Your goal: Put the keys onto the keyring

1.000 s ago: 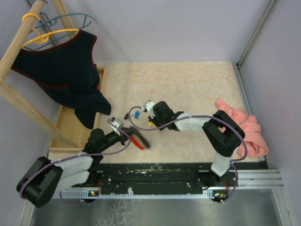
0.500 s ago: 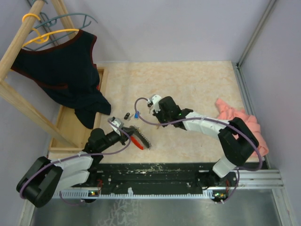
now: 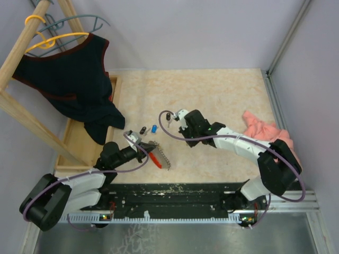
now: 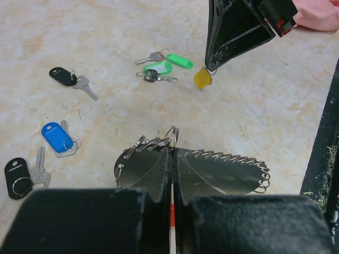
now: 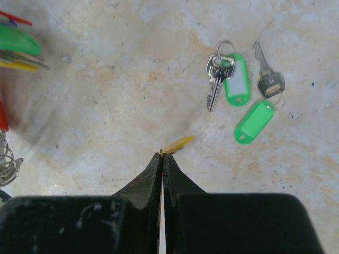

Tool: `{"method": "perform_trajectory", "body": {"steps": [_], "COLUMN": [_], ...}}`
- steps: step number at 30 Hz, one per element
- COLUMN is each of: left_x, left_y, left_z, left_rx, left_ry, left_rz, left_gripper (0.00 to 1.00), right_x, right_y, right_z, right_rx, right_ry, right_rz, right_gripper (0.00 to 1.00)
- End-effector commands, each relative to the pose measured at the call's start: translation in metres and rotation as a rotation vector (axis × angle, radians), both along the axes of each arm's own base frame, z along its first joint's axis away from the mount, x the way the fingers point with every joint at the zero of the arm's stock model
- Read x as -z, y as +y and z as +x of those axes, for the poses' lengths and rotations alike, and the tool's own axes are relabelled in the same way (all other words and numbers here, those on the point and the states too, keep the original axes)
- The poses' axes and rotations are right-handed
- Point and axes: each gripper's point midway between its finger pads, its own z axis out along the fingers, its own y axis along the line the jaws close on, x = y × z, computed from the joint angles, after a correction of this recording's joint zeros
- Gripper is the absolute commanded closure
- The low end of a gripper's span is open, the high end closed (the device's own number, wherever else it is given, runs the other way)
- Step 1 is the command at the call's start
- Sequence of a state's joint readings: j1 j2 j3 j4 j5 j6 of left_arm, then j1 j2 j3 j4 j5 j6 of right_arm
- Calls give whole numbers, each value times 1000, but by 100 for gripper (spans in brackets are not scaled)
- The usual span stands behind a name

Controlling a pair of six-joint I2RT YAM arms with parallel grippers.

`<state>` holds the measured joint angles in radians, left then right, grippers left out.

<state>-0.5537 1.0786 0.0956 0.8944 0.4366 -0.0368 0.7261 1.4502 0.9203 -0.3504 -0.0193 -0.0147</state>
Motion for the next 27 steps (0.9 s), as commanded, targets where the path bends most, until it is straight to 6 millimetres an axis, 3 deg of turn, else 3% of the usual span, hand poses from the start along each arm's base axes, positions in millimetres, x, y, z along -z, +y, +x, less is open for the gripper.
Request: {"method": "perform_trajectory", "body": {"steps": [1,10,12,20,27], "left_x": [-21,-21,-21,-20,-21], "left_y": [-8,-8,-8,-7,-8], "left_z": [3,3,3,3,3], "left_rx": [45,45,42,40,45], "left_ry": [-66,-68,-72,-68,-69], "left_rz": [-25,-24,-24,-21,-23], "left_gripper": [100,100,100,100,100], "right_x": [2,15,29,47,20], "right_y": [-4,29,35,56,64], "right_z": [-5,14,20,33,33], "right_rx": [2,-79,-90,-132,-121], "right_ry": [46,26,41,56,-9], "right_rz": [-68,-94,-119,-149,-89], "right_gripper": [100,100,100,97,81]}}
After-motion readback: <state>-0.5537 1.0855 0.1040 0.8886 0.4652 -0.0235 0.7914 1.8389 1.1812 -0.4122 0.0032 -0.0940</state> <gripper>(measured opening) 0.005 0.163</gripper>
